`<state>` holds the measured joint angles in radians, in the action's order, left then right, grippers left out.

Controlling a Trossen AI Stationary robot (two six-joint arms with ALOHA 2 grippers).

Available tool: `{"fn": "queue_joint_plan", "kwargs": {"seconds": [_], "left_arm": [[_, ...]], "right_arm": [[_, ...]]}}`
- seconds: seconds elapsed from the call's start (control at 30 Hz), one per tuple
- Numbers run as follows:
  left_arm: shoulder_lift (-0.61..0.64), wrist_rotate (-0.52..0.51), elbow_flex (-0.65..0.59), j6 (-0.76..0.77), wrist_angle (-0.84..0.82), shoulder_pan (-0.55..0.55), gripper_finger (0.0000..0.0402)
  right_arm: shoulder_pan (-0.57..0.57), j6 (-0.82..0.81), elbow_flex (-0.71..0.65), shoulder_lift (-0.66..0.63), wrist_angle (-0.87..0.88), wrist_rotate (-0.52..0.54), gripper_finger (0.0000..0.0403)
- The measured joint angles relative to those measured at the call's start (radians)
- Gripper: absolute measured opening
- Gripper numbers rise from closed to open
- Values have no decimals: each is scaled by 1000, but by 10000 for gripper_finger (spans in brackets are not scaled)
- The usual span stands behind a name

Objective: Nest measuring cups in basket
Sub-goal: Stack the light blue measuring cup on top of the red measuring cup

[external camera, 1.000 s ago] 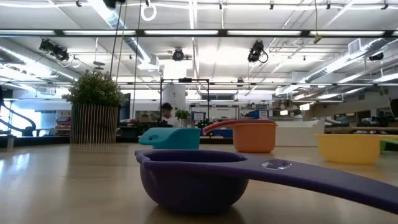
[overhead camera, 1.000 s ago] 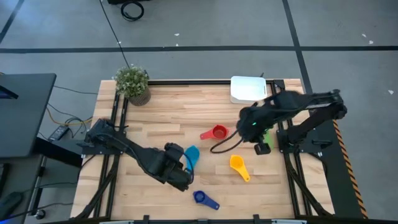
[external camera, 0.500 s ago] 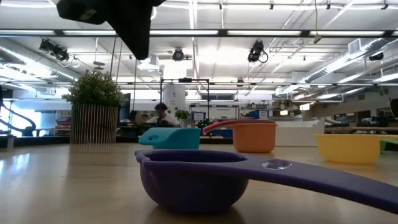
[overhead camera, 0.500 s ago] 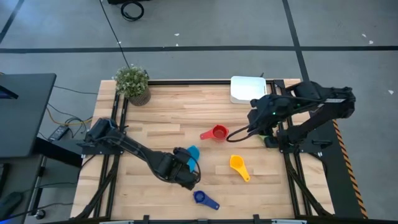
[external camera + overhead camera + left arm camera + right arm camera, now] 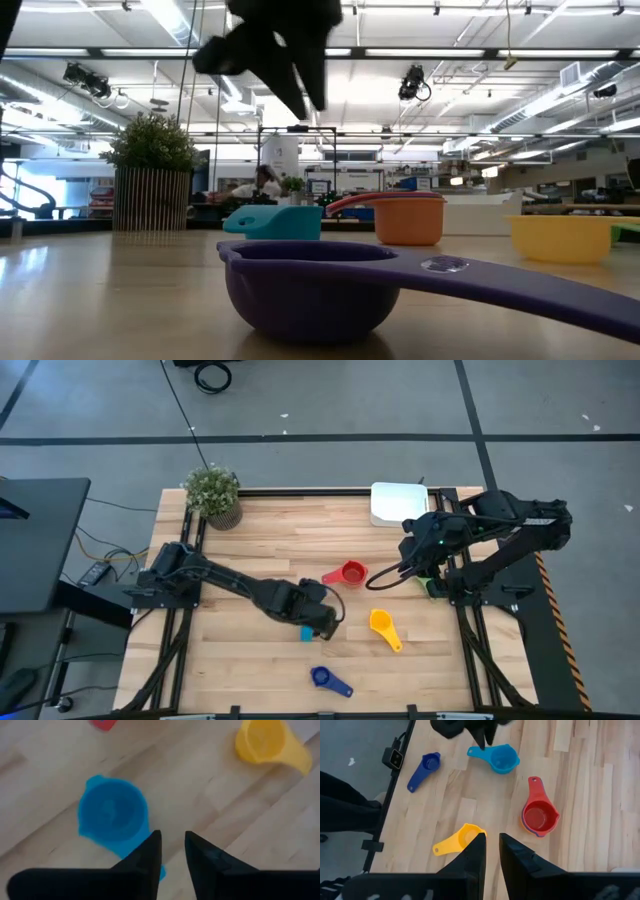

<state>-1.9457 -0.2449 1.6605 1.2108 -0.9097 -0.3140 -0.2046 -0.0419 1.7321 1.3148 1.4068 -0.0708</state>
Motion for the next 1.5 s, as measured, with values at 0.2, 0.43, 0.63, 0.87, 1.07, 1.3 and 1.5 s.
{"fn": "queue_joint_plan", "kwargs": {"seconds": [0.2,0.43,0.63,0.87,1.07,1.3,1.5], "left_arm": [[-27,7,0,-2,-27,47,118],[-76,48,1,-10,13,60,119],[-127,47,1,-27,28,57,119],[-199,48,0,-55,45,57,119],[-248,57,0,-102,44,58,113],[-234,73,1,-178,-14,59,17],[-206,128,95,-359,-148,77,14]], "right_arm": [[0,1,0,0,6,0,59],[0,0,0,1,11,0,59],[0,0,0,1,12,0,59],[0,0,0,0,11,-1,59],[0,0,0,0,9,-1,59],[0,0,0,0,9,-1,59],[0,0,0,0,4,10,59]]}}
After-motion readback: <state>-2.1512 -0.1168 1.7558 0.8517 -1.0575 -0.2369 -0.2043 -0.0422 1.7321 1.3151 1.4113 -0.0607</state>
